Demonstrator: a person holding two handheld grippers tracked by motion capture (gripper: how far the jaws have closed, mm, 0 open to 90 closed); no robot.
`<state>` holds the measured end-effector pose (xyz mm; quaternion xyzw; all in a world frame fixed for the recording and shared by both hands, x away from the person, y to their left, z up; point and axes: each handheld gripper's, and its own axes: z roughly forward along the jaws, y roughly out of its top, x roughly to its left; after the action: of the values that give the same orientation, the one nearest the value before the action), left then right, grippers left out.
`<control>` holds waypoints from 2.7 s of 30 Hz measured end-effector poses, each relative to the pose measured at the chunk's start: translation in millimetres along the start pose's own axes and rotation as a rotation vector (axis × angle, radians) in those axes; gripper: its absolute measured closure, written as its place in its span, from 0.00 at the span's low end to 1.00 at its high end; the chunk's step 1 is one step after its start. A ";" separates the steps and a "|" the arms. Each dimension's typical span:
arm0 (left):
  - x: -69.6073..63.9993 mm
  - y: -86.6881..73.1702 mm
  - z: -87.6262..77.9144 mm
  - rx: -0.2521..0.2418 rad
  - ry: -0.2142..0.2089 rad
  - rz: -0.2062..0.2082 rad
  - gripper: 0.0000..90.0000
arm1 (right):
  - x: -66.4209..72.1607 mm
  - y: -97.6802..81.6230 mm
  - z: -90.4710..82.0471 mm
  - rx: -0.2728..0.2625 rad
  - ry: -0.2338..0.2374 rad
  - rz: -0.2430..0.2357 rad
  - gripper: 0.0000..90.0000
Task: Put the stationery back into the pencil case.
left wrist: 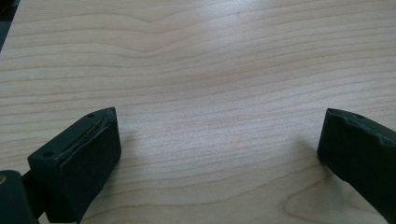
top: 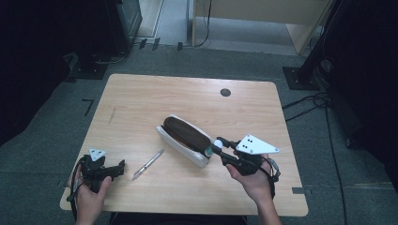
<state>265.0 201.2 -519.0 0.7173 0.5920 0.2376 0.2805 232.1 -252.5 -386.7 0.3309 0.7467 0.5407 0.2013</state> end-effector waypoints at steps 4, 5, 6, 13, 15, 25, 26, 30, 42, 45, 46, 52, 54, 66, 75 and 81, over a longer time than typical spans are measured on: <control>0.0 0.0 0.0 0.000 0.000 0.000 0.00 | 0.5 3.3 8.3 -0.022 -0.024 0.000 0.73; 0.0 0.0 0.0 0.000 0.000 0.000 0.00 | 0.5 3.7 10.8 -0.027 -0.031 -0.001 0.73; 0.0 0.0 0.0 0.000 0.000 0.000 0.00 | 0.9 3.9 13.8 -0.029 -0.034 0.003 0.73; 0.0 0.0 0.0 0.000 0.000 0.000 0.00 | 4.3 3.3 30.7 -0.012 -0.043 -0.018 0.73; 0.0 0.0 0.0 0.000 0.000 0.000 0.00 | 5.1 3.1 34.8 -0.003 -0.037 -0.019 0.73; 0.0 0.0 0.0 0.000 0.000 0.000 0.00 | 5.1 -0.5 54.4 0.045 -0.040 0.002 0.73; 0.0 0.0 0.0 0.000 0.000 0.000 0.00 | 4.9 -0.6 55.8 0.045 -0.043 0.008 0.73; 0.0 0.0 0.0 0.000 0.000 0.000 0.00 | 3.6 -0.6 61.8 0.052 -0.044 0.017 0.72; 0.0 0.0 0.0 0.000 0.000 0.000 0.00 | 2.9 -1.3 83.1 0.108 -0.054 0.042 0.72; 0.0 0.0 0.0 0.000 -0.001 0.000 0.00 | 2.5 -0.3 87.6 0.113 -0.054 0.045 0.72; 0.0 0.0 0.0 0.000 0.000 0.000 0.00 | 2.4 -0.1 89.2 0.122 -0.050 0.046 0.72; 0.0 0.1 -0.1 0.001 -0.001 0.000 0.00 | 4.7 2.9 98.3 0.135 -0.049 0.031 0.70; 0.0 0.0 -0.1 0.001 0.000 0.000 0.00 | 5.4 4.4 99.8 0.132 -0.051 0.027 0.71; -0.7 0.2 0.3 -0.003 0.005 -0.009 0.00 | 9.3 1.8 86.4 0.106 -0.038 0.020 0.76; -6.0 -0.8 -1.5 -0.027 0.032 -0.052 0.02 | 10.2 -3.8 54.2 0.065 -0.027 0.041 0.71; -12.6 11.9 -2.7 0.005 -0.027 -0.036 0.17 | 12.2 -13.7 48.1 0.086 -0.037 0.048 0.69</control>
<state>269.3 187.4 -509.0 0.7104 0.6015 0.2216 0.2907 251.4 -214.0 -414.9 0.3671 0.7572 0.5066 0.1876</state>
